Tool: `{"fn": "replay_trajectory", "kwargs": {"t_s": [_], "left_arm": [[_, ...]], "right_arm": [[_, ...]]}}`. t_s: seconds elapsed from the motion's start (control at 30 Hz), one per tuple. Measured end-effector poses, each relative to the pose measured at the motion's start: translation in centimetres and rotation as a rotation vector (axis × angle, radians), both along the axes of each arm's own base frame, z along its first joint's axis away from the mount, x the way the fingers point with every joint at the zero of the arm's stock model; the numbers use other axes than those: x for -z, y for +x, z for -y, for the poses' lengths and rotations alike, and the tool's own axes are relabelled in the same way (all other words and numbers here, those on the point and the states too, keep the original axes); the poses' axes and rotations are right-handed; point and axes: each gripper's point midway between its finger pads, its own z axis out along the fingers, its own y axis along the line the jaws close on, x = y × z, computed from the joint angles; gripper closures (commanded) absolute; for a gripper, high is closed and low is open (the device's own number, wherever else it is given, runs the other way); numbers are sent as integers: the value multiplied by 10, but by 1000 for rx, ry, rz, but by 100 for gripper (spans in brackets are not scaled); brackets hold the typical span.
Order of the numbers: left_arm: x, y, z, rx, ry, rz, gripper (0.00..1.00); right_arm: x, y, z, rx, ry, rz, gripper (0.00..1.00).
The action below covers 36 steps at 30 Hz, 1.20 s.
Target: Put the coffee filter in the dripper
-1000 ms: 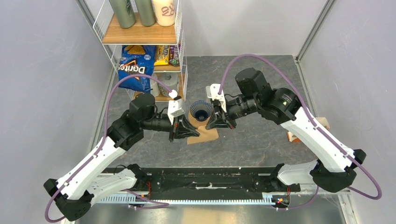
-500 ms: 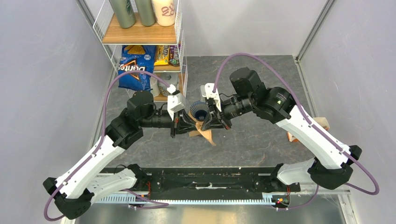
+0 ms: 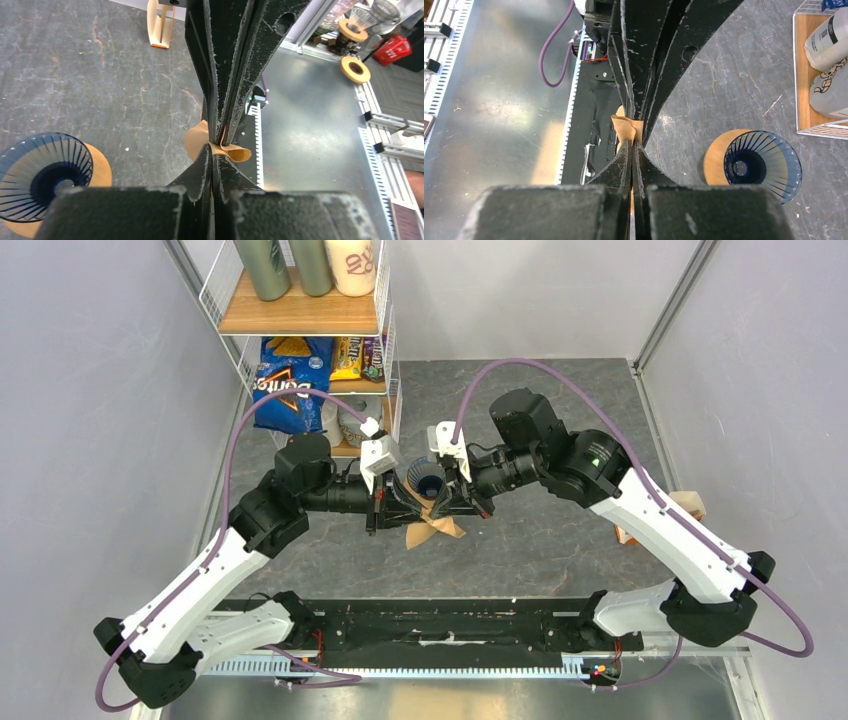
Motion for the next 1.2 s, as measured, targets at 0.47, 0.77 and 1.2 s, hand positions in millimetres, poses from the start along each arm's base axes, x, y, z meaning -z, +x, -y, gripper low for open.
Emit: {"fn": "replay_trajectory", "kwargs": {"t_s": [0.47, 0.77, 1.2], "left_arm": [[-3, -23, 2, 114, -53, -29, 98], [-4, -19, 3, 92, -60, -46, 98], [7, -3, 6, 15, -42, -135, 98]], "right_arm": [[-9, 21, -1, 96, -16, 74, 100], [-8, 18, 0, 68, -12, 88, 100], [-17, 4, 9, 22, 20, 114, 100]]}}
